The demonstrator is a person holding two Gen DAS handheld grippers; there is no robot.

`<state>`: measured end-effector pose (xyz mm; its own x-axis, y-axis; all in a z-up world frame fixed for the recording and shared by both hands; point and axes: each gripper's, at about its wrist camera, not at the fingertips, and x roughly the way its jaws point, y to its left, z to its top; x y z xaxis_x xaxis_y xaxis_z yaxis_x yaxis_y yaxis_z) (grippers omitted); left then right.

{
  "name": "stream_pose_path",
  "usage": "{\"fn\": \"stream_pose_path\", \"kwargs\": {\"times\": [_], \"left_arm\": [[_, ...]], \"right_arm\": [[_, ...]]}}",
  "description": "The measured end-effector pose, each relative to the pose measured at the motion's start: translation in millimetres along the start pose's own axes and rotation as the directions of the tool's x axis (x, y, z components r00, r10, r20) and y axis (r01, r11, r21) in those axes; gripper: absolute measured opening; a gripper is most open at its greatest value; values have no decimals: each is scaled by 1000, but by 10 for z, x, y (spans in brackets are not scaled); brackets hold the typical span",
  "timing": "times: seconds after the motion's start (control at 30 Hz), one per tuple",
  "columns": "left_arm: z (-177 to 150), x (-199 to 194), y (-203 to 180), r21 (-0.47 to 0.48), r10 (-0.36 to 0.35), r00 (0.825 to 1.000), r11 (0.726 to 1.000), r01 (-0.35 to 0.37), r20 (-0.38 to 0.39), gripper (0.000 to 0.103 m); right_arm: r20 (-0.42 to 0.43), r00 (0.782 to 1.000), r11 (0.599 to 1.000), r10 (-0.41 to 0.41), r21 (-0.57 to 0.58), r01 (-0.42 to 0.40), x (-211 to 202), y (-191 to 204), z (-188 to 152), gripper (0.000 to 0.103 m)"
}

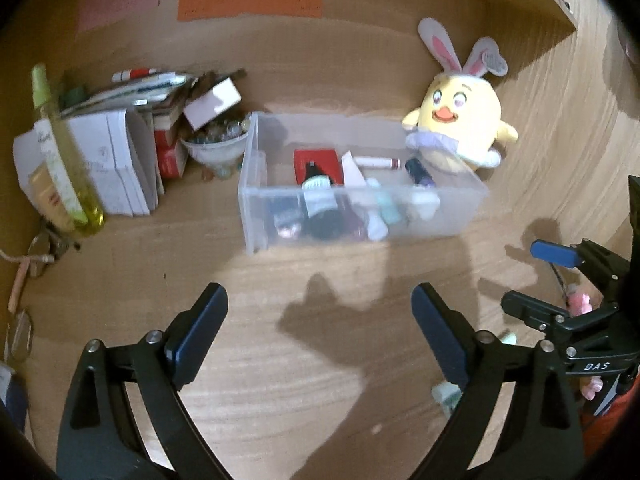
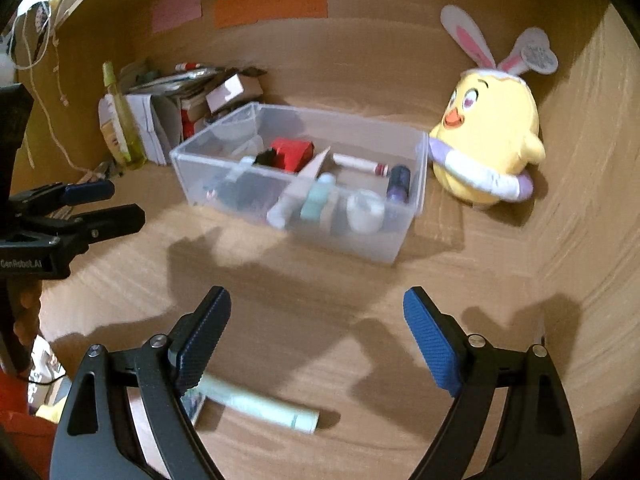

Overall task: Organize objects
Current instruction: 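Withdraw both tools toward the pale green tube and clear square packet, then grasp pale green tube with right gripper while left grasps clear square packet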

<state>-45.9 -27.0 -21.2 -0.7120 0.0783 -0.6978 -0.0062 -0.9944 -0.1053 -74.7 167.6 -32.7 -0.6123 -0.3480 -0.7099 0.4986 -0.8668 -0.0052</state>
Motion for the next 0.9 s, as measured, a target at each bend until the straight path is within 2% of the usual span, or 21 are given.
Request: {"fn": "stream_pose_path", "kwargs": {"times": [0.2, 0.37, 0.67, 0.7, 0.77, 0.9], "left_arm": [[-238, 31, -54, 12, 28, 998, 1000, -27, -48, 94], [-387, 35, -113, 19, 32, 996, 999, -31, -77, 94], [-608, -41, -244, 72, 15, 993, 997, -7, -113, 94], [-617, -45, -250, 75, 11, 993, 997, -2, -116, 94], [-646, -52, -271, 82, -2, 992, 997, 12, -123, 94], [-682, -46, -328, 90, -33, 990, 995, 45, -136, 94]], "right_arm": [[-23, 1000, 999, 18, -46, -19, -75, 57, -282, 87], [-76, 996, 994, 54, -92, -60, -23, 155, -470, 87], [-134, 986, 988, 101, -100, -114, 188, 176, -560, 84], [-138, 985, 988, 101, -102, -115, 214, 173, -556, 82], [-146, 983, 986, 112, -107, -129, 250, 176, -545, 66], [-152, 981, 981, 121, -133, -142, 290, 217, -527, 51]]}}
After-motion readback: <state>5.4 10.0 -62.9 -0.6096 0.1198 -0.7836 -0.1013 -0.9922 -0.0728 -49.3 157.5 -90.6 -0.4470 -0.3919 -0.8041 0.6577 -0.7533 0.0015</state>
